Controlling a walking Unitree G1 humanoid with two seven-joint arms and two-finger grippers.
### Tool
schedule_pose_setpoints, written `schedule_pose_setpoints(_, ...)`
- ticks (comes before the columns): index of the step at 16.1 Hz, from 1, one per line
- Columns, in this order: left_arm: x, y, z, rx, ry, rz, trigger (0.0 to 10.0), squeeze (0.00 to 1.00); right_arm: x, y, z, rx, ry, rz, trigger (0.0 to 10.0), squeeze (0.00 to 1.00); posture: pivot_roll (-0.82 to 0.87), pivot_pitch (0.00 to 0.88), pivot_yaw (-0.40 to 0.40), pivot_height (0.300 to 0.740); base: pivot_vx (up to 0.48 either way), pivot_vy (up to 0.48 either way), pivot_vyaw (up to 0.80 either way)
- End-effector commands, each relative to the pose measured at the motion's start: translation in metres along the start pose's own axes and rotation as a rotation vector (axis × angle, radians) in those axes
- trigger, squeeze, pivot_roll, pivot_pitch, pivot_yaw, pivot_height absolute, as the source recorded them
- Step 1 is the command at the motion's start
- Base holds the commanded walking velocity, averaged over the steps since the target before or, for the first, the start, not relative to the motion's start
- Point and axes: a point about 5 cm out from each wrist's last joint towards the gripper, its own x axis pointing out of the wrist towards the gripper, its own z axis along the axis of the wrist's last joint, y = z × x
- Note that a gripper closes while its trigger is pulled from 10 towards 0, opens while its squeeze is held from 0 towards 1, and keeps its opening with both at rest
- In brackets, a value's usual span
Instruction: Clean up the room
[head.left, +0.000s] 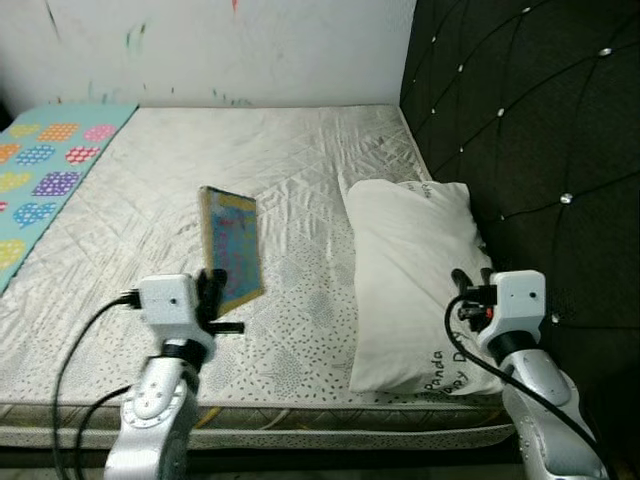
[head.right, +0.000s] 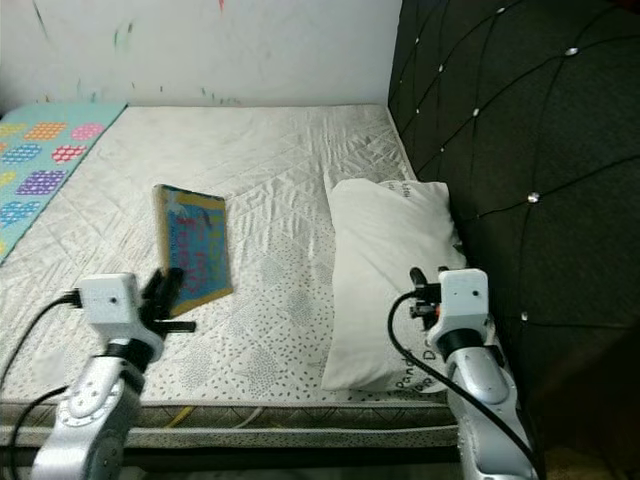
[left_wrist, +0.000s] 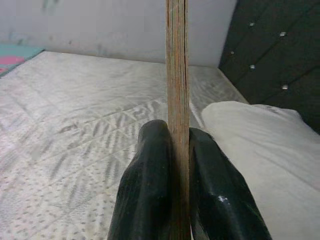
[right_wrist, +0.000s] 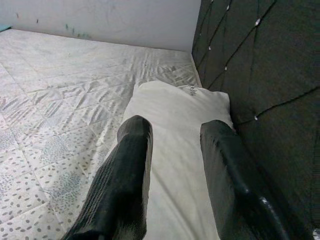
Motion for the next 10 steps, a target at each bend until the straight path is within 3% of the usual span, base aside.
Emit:
schedule_pose_setpoints(1,0.002,0.0031,0.0099,0.012,-0.036,0.008,10.0,0.0,0.0016,0.0031,0.0018,0.004,-0.008,0.013,10.0,0.0,-0.18,0.01,0.023,0.74,0.0,0.48,0.0)
schedule_pose_setpoints(10,0.0023,0.0018,0.0085,0.013,-0.028,-0.004,10.0,0.0,0.0038,0.003,0.0031,0.0,-0.013,0.019,10.0,0.0,-0.18,0.001,0.022,0.74,0.0,0.48,0.0)
